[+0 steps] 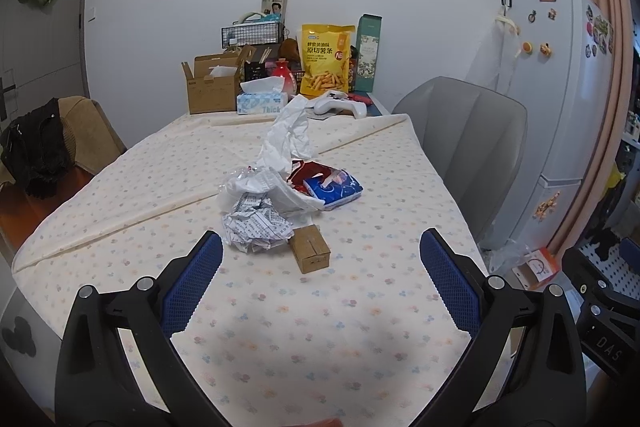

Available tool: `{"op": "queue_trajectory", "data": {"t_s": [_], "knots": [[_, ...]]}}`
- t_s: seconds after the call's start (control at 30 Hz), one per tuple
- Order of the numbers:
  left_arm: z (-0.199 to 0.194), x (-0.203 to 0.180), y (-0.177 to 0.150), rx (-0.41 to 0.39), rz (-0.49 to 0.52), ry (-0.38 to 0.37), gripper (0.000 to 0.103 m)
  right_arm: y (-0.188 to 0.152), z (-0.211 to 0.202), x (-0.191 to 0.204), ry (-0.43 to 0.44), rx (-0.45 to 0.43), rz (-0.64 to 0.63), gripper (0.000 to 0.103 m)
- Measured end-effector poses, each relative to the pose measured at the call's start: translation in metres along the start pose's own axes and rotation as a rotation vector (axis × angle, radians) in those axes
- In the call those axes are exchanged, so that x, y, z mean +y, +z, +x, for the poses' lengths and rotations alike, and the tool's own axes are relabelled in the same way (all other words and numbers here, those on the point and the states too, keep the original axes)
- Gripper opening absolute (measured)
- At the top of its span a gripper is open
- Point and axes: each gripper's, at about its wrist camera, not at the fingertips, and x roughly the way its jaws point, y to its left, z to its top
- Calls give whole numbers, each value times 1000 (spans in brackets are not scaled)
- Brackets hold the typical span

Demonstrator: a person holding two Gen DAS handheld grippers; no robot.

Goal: Collect trash

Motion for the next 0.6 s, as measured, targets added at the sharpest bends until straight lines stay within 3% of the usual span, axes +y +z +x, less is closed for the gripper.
{"op": "queue_trajectory", "data": {"t_s": [0.3, 0.6], "knots": [[17, 39, 14, -1, -43, 78, 98, 15, 17, 25, 57, -6, -28, 96], [49, 64, 21, 34, -64, 102, 98, 18, 43, 53, 144, 27, -43, 96]]}}
